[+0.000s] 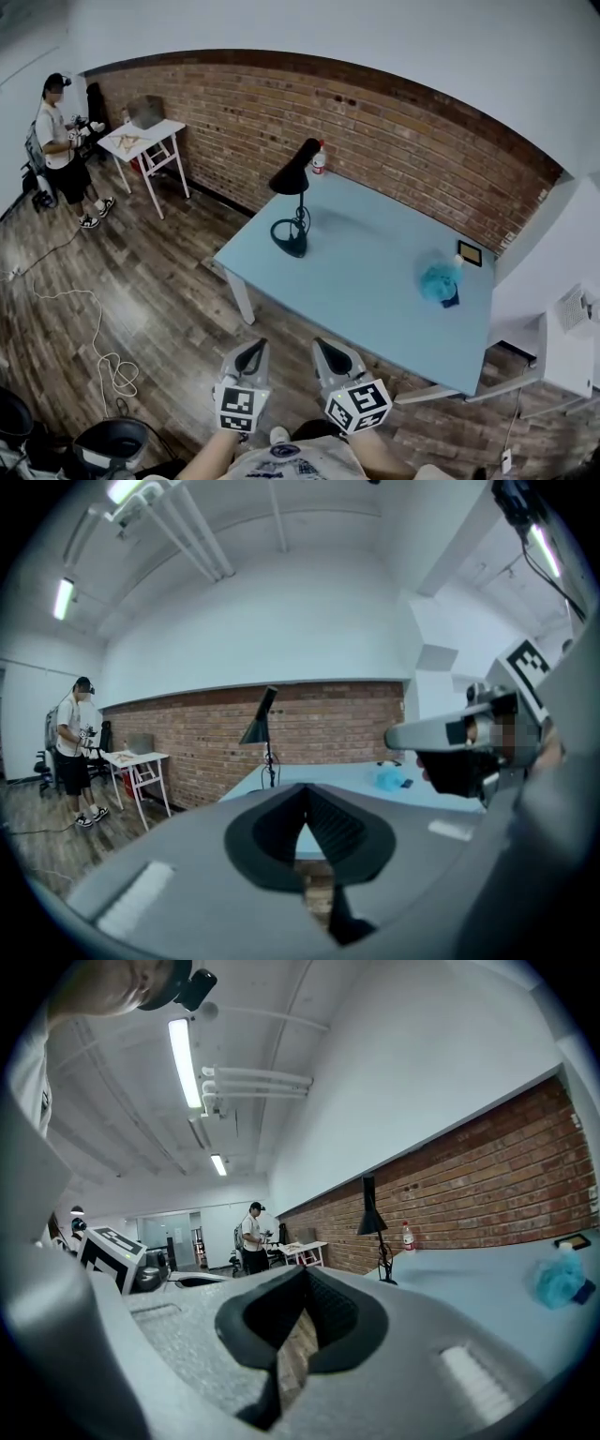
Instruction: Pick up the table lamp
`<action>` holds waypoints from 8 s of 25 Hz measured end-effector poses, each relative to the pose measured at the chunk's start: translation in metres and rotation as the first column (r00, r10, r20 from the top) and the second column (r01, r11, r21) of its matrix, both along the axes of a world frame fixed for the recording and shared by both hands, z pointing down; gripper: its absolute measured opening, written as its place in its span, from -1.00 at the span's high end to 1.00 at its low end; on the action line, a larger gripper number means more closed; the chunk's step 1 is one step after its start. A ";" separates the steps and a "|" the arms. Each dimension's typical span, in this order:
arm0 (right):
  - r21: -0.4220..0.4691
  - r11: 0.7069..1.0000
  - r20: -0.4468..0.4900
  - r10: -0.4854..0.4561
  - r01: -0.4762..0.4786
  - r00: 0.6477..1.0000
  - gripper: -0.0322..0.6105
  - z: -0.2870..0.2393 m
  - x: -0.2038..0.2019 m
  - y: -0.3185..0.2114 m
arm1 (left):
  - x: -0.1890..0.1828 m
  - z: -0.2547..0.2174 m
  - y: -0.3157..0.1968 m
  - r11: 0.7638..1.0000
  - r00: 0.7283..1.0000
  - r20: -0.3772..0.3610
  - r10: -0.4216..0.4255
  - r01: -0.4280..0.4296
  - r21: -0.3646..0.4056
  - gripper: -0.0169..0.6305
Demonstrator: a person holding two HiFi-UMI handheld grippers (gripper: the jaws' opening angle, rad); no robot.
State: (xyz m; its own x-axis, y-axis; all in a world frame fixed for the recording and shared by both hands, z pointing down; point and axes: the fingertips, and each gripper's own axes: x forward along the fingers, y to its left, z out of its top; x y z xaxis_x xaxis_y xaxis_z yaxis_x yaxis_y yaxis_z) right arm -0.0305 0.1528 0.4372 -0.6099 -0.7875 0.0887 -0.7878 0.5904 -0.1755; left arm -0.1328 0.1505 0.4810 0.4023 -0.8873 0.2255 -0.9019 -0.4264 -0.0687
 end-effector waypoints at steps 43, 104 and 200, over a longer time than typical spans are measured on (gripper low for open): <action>-0.010 0.999 0.038 -0.043 0.044 0.998 0.91 0.008 0.028 -0.380 | 0.026 0.042 -0.369 0.996 1.000 0.019 -0.003 0.005 -0.094 0.98; -0.088 0.995 0.007 -0.048 0.048 0.999 0.90 0.055 0.017 -0.468 | 0.074 0.190 -0.480 0.946 0.991 -0.015 0.132 -0.130 -0.297 0.64; 0.127 0.952 -0.010 -0.281 0.280 0.960 0.79 -0.010 -0.034 -0.494 | 0.084 0.190 -0.480 0.936 0.971 -0.057 0.230 -0.237 -0.260 0.82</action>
